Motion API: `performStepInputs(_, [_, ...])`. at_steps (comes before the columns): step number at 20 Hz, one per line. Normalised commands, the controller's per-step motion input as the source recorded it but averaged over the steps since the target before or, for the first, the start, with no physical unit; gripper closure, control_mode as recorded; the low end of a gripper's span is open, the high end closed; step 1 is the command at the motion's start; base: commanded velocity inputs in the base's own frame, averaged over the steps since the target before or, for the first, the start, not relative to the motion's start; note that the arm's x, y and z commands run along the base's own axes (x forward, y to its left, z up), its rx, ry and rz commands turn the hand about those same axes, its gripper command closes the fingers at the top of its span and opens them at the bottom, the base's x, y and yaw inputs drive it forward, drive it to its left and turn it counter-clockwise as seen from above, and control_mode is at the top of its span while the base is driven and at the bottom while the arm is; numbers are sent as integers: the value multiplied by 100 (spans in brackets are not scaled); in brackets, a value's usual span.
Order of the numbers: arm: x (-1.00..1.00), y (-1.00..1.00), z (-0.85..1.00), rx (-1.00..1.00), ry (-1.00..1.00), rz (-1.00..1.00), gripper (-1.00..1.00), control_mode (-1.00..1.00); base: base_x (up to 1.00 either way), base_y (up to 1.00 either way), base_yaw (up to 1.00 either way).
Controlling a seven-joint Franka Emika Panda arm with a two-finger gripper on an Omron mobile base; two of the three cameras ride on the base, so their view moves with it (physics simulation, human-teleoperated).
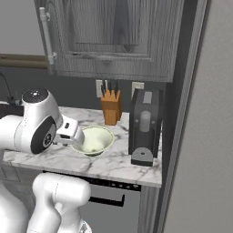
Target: Take the squash, carrot, and bell pepper from the freezer and place them in the bowl on the counter.
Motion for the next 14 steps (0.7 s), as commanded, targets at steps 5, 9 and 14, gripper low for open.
performStepInputs(5, [36,0,-10,0,7,0,100,-100,0,0,0])
performStepInputs(9, [49,0,-19,0,6,0,100,-100,0,0,0])
performStepInputs(14, [51,0,-34,0,3,0,100,-100,0,0,0])
